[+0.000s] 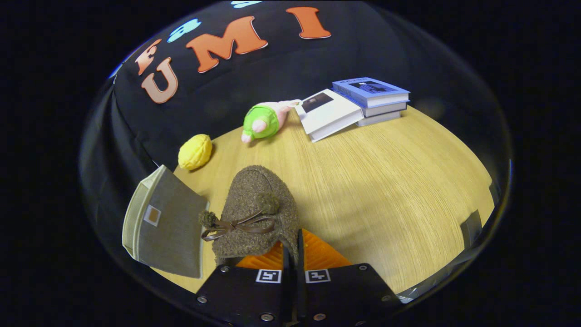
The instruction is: Open the storage box then place both shoes into the box .Put the left shoe in first, then the right shoe, with the right side of both shoes facing outward in a uniform manner.
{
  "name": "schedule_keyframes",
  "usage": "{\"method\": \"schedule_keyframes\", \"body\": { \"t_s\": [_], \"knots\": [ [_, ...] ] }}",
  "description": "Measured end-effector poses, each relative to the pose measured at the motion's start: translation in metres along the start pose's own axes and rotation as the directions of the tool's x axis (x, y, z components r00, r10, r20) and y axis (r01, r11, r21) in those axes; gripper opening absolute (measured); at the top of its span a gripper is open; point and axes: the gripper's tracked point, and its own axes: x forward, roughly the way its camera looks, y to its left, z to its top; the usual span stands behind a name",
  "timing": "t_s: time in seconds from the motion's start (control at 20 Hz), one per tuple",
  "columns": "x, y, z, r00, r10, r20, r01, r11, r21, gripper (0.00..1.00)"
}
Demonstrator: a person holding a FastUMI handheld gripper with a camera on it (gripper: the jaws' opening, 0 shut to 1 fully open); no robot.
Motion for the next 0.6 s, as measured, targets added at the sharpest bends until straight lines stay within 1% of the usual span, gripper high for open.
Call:
{"method": "schedule_keyframes", "body": {
  "t_s": [0.2, 0.35, 0.6],
  "knots": [
    [-0.013, 0.060, 0.023, 0.995, 0.089, 0.038, -0.089, 0.996, -0.004, 0.05],
    [-0.020, 0.114, 0.023, 0.982, 0.187, 0.025, -0.187, 0.982, 0.009, 0.05],
    [-0.028, 0.183, 0.036, 0.963, 0.265, 0.045, -0.264, 0.964, -0.027, 0.05]
  ]
}}
